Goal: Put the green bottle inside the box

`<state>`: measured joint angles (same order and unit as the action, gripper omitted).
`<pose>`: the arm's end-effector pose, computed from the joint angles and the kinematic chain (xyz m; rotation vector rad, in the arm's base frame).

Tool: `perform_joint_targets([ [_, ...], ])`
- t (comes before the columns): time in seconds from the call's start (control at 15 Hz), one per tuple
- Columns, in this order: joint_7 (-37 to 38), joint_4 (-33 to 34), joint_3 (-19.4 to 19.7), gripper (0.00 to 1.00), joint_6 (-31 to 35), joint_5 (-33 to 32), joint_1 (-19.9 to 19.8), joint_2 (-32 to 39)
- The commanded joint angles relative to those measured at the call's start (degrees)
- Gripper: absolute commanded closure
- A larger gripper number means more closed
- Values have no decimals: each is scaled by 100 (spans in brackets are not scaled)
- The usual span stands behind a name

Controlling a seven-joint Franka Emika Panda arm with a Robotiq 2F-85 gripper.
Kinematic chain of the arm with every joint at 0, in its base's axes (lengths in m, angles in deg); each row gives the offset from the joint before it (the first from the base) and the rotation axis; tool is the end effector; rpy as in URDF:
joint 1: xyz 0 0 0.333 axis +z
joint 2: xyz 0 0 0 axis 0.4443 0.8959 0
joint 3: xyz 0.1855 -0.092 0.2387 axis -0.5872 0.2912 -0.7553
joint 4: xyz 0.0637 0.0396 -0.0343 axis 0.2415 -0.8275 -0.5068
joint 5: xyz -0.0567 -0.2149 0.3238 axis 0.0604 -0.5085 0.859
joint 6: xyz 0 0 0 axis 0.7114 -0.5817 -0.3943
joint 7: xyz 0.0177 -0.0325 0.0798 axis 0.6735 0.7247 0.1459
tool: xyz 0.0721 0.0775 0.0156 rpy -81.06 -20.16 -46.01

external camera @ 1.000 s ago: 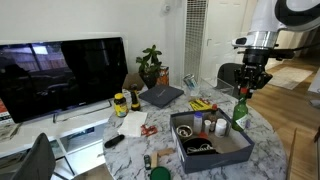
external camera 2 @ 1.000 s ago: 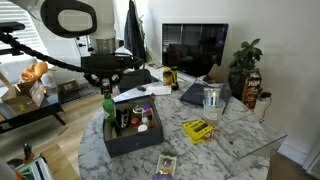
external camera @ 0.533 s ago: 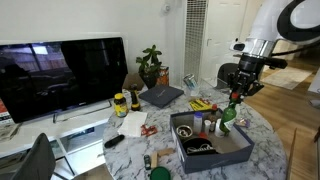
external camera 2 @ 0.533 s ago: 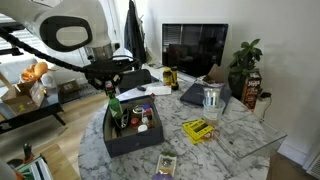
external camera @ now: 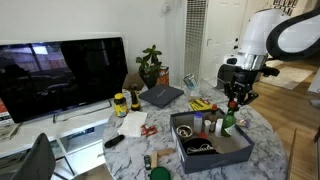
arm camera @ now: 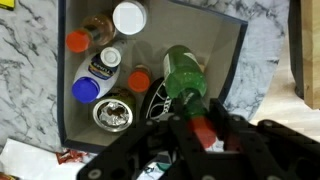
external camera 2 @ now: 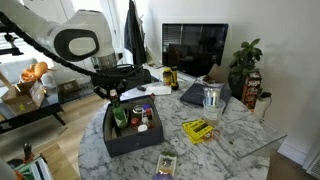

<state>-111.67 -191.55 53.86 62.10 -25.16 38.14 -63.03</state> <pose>0.3763 0.0580 0.3392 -2.5384 -1.7639 -0.1771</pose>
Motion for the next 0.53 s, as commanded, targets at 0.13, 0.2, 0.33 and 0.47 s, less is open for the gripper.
perform_joint_targets([
  [0.13,-28,22,11,92,123,22,-2,125],
  [0.2,-107,27,45,92,189,97,38,164],
  [0.33,-135,32,17,92,387,125,90,259],
  [0.47,-142,33,-18,92,626,113,146,375],
])
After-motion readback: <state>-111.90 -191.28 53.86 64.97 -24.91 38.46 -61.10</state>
